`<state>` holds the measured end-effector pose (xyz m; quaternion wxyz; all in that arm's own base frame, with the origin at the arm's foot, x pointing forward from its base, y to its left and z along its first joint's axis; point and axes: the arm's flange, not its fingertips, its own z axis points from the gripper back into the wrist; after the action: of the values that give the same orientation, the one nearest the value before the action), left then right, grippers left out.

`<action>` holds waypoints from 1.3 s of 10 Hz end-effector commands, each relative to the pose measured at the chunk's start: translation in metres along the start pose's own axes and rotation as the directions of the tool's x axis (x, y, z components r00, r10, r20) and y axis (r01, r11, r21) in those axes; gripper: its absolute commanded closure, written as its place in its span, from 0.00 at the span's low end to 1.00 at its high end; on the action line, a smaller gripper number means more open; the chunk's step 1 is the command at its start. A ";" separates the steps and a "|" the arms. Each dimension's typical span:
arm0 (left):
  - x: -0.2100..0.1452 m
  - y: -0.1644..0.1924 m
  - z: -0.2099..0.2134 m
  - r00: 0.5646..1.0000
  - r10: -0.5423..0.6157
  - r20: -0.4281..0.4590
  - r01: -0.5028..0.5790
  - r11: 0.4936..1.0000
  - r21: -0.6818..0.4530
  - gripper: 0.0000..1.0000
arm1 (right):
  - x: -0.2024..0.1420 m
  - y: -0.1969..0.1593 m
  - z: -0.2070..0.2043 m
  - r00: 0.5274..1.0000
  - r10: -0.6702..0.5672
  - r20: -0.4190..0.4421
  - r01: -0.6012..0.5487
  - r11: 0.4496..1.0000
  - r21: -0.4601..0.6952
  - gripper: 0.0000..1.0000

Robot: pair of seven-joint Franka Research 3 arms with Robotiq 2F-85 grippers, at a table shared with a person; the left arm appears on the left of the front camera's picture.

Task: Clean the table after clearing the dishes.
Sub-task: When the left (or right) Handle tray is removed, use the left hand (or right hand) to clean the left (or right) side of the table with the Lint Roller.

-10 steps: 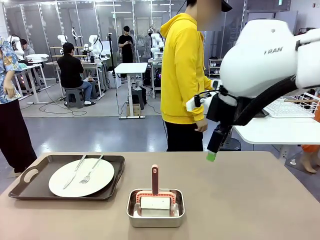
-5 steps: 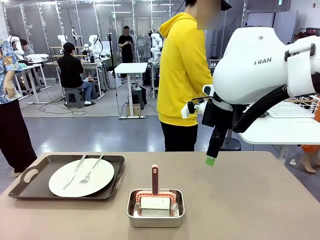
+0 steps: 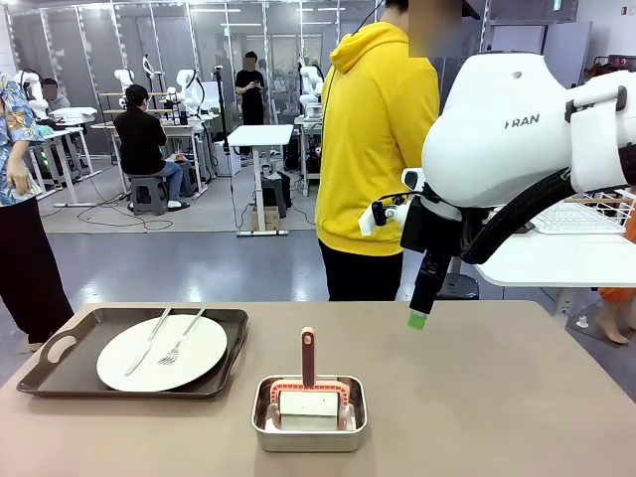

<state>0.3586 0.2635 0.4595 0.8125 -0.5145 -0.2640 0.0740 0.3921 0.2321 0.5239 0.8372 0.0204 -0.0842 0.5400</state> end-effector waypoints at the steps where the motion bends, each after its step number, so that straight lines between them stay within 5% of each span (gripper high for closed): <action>1: 0.000 -0.001 0.003 1.000 -0.015 0.000 0.015 1.000 -0.018 0.00 | 0.022 0.005 -0.001 0.996 0.084 0.015 -0.084 0.996 -0.020 0.00; 4: 0.000 -0.001 0.003 1.000 -0.015 0.000 0.015 1.000 -0.018 0.00 | 0.073 0.021 -0.010 0.964 0.266 -0.011 -0.266 0.964 0.019 0.00; 7: 0.000 -0.001 0.003 1.000 -0.015 0.000 0.015 1.000 -0.018 0.00 | 0.121 0.030 -0.018 0.914 0.386 -0.123 -0.392 0.920 -0.022 0.00; 13: 0.000 -0.001 0.003 1.000 -0.015 0.000 0.015 1.000 -0.018 0.00 | 0.166 0.052 -0.059 0.887 0.419 -0.194 -0.423 0.906 0.020 0.00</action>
<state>0.3586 0.2634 0.4595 0.8124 -0.5147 -0.2639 0.0739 0.4206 0.4014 0.4910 0.6947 -0.0505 -0.0220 0.7172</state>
